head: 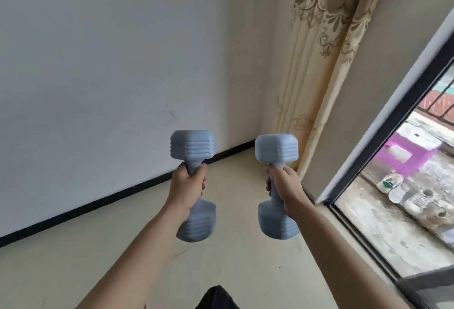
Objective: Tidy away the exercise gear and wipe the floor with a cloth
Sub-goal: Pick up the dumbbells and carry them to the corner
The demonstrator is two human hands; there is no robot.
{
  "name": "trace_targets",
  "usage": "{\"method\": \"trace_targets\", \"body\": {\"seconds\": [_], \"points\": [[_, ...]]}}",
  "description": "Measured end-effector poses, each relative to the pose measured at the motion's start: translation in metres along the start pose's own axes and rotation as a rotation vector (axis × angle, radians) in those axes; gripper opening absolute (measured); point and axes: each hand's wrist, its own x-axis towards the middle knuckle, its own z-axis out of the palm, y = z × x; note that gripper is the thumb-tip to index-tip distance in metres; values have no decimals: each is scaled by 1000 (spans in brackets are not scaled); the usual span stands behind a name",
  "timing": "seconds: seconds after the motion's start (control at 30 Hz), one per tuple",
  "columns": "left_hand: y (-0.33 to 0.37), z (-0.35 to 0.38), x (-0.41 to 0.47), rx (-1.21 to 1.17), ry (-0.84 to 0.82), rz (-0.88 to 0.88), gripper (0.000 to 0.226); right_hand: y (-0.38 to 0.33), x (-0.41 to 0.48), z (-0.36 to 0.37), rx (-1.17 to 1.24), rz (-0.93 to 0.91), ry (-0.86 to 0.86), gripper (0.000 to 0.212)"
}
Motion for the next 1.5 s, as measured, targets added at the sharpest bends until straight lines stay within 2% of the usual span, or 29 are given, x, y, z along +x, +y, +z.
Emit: {"method": "trace_targets", "body": {"seconds": [0.2, 0.43, 0.73, 0.9, 1.07, 1.2, 1.5], "points": [[-12, 8, 142, -60, 138, -120, 14, -31, 150, 52, -20, 77, -79, 12], [-10, 34, 308, -107, 139, -264, 7, -76, 309, 107, -98, 178, -151, 12], [8, 111, 479, -46, 60, -382, 10, -112, 494, 105, -94, 290, -139, 13], [-24, 174, 553, -5, 141, -483, 8, -90, 614, 102, -129, 403, -200, 11], [-75, 221, 619, 19, 135, -653, 8, -48, 710, 109, -192, 506, -231, 11], [-145, 250, 666, -16, 163, -743, 9, 15, 772, 121, -229, 607, -232, 8], [-437, 301, 756, 11, 122, -946, 14, 300, 887, 142, -391, 737, -151, 8]]}}
